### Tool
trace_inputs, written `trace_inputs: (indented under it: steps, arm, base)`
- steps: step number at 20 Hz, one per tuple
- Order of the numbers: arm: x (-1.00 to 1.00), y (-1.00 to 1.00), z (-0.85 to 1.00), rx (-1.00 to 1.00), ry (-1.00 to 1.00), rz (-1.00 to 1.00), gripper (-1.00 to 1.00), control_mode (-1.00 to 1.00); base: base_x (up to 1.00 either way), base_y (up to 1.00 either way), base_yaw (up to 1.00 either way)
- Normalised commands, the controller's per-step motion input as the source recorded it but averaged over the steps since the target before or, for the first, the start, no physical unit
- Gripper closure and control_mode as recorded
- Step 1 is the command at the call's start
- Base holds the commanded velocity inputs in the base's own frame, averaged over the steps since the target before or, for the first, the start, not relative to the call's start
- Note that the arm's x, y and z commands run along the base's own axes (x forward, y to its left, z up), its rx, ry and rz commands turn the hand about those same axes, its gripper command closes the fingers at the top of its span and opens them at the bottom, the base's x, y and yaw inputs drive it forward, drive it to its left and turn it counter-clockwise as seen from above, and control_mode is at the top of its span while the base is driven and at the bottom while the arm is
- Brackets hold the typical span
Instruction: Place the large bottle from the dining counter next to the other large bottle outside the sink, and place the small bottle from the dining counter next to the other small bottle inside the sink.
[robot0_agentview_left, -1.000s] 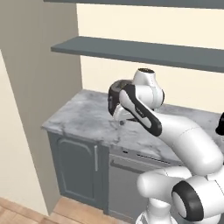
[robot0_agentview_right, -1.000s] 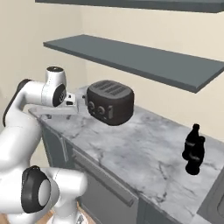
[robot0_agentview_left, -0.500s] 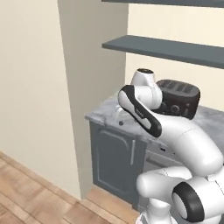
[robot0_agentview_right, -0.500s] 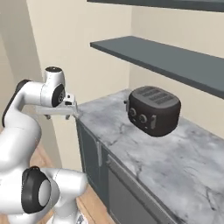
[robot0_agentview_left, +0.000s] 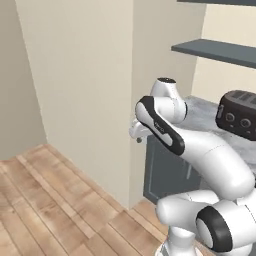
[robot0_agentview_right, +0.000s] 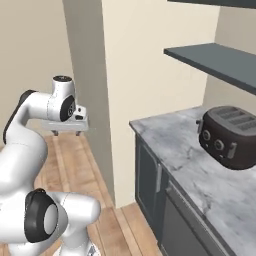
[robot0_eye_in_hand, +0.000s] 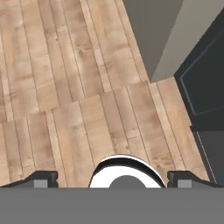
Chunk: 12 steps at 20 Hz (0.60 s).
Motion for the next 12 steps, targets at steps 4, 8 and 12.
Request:
trace_inputs:
  steps: [4,8,12]
  arm:
    - [0.0,0.0,0.0,0.0,0.0,0.0,-1.0,1.0]
    - [0.0,0.0,0.0,0.0,0.0,0.0,-1.0,1.0]
    - [0.0,0.0,0.0,0.0,0.0,0.0,-1.0,1.0]
  base:
    - [-0.18,0.65,0.38]
    - [-0.02,0.58,0.34]
    - [0.06,0.41,0.29]
